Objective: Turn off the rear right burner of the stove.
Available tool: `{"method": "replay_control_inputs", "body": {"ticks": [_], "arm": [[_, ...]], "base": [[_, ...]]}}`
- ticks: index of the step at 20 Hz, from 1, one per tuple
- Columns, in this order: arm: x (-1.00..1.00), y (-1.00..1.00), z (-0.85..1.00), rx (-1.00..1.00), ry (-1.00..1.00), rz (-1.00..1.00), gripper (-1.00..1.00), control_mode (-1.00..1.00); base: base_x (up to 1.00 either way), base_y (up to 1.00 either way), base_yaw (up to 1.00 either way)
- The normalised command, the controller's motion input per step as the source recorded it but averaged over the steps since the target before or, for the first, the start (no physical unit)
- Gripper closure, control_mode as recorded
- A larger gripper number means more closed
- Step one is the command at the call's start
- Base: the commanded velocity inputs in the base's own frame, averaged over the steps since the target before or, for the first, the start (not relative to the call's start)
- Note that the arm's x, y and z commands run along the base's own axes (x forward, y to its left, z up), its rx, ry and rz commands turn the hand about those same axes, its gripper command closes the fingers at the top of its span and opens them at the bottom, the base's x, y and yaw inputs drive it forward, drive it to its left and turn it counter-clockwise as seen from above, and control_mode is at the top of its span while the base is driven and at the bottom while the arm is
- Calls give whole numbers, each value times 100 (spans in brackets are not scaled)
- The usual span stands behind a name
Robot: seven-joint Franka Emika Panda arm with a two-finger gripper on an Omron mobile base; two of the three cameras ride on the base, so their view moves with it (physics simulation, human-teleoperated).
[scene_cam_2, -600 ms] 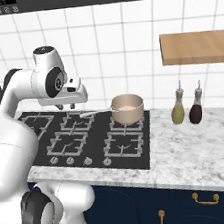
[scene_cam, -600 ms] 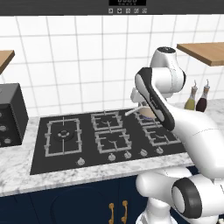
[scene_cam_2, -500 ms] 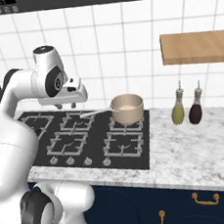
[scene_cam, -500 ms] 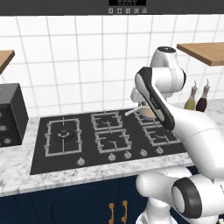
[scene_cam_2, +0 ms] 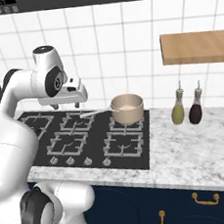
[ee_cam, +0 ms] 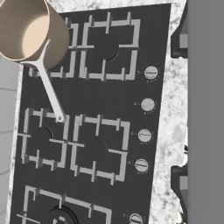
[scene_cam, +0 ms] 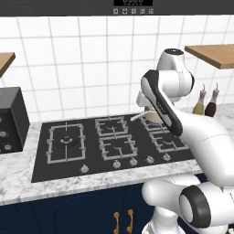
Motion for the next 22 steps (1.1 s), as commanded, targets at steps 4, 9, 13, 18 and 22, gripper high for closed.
{"method": "replay_control_inputs", "body": {"ticks": [4,9,13,18,22], "arm": [[-29,-3,-2,0,-2,0,-100,-100],[-37,0,-60,-1,2,1,-100,-100],[-34,-4,-92,0,0,2,-100,-100],[-7,-16,-99,1,-4,5,-100,-100],[0,-15,-46,1,-17,2,-100,-100]], "base": [[0,0,0],[0,0,0],[0,0,0],[0,0,0],[0,0,0]]}}
